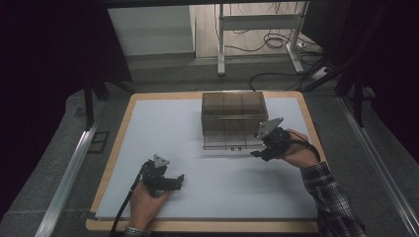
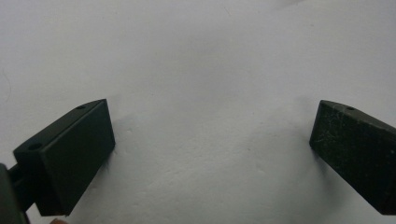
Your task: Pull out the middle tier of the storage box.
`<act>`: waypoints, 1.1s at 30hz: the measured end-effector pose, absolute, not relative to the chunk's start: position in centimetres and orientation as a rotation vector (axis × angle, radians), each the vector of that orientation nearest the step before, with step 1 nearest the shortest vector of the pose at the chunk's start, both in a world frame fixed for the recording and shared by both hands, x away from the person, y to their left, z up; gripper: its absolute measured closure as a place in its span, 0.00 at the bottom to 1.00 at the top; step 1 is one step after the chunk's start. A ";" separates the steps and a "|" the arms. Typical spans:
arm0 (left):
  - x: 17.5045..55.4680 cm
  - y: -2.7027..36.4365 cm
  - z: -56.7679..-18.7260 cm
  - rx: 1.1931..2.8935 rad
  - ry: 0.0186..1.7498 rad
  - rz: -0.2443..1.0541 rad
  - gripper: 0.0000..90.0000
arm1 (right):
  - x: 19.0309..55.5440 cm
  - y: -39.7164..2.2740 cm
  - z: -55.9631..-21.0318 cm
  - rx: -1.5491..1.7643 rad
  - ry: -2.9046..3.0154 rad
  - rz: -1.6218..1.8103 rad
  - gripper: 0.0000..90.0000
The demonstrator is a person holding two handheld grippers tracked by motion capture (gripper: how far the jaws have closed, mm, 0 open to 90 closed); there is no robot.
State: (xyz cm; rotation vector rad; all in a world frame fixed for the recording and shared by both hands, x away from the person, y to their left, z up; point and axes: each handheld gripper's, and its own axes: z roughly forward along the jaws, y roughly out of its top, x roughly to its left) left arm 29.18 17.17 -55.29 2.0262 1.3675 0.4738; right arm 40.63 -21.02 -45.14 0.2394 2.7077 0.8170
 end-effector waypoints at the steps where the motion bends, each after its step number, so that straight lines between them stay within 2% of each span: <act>1: 29.2 17.2 -55.3 2.027 1.368 0.474 0.00 | 40.5 -21.2 -45.1 0.255 2.699 0.816 0.33; 13: 29.2 17.1 -55.3 2.022 1.370 0.474 0.00 | 38.4 -23.1 -46.4 0.493 2.618 0.927 0.14; 25: 29.2 17.1 -55.3 2.022 1.369 0.475 0.00 | 35.8 -24.9 -48.7 0.675 2.564 0.994 0.04; 33: 29.2 17.1 -55.3 2.022 1.369 0.475 0.00 | 34.9 -25.4 -51.2 0.730 2.587 0.980 0.02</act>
